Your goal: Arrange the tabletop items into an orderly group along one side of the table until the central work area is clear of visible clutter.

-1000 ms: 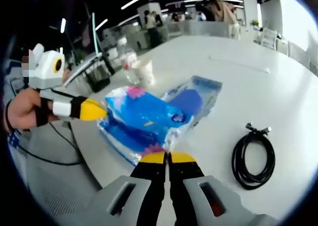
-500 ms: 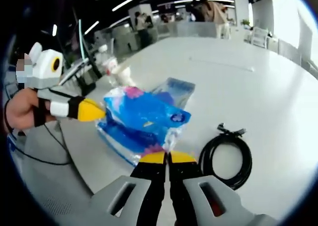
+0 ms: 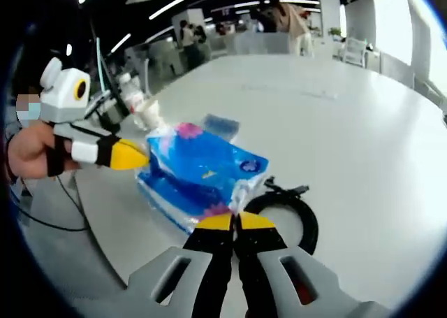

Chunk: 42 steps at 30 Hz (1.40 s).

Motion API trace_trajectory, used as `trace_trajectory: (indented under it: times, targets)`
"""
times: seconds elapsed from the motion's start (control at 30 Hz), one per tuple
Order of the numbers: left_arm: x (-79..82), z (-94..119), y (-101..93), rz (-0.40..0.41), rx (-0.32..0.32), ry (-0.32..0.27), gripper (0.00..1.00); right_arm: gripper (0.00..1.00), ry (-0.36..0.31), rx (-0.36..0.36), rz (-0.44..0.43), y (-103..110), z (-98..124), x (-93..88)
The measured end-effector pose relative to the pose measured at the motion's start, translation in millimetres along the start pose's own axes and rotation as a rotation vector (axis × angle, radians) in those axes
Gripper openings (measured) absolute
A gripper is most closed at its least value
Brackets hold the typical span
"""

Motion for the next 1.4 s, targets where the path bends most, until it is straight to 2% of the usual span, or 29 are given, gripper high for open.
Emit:
trace_trajectory:
  times: [0.3,0.73,1.17,1.4]
  targets:
    - [17.2,-21,-5.3,-0.008,0.003,0.003,0.0,0.0,-0.015,-0.007,0.002,-22,-4,10.1]
    - [30.2,-53,-7.3,0.0,-0.005,0.021,0.0,0.0,-0.001,-0.023,-0.008,-53,-16,14.9]
    - [51.6,-79,-8.9,0.014,-0.022,-0.013,0.0,0.0,-0.005,-0.054,-0.014,-78,-24,23.8]
    - [56.1,-97,-10.0,0.017,-0.028,0.017,0.0,0.0,-0.015,-0.083,-0.049,-92,-27,21.9]
Point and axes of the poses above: the point that each gripper's makers call its tool centre point, and the gripper's own axes: z roughly backward along the fingers, y roughly to its left, x roughly out of its top, the point moved 9 cm from there along z, roughly backward along the fingers, and after that the axes turned 4 degrees about -x, right-handed, at the moved point
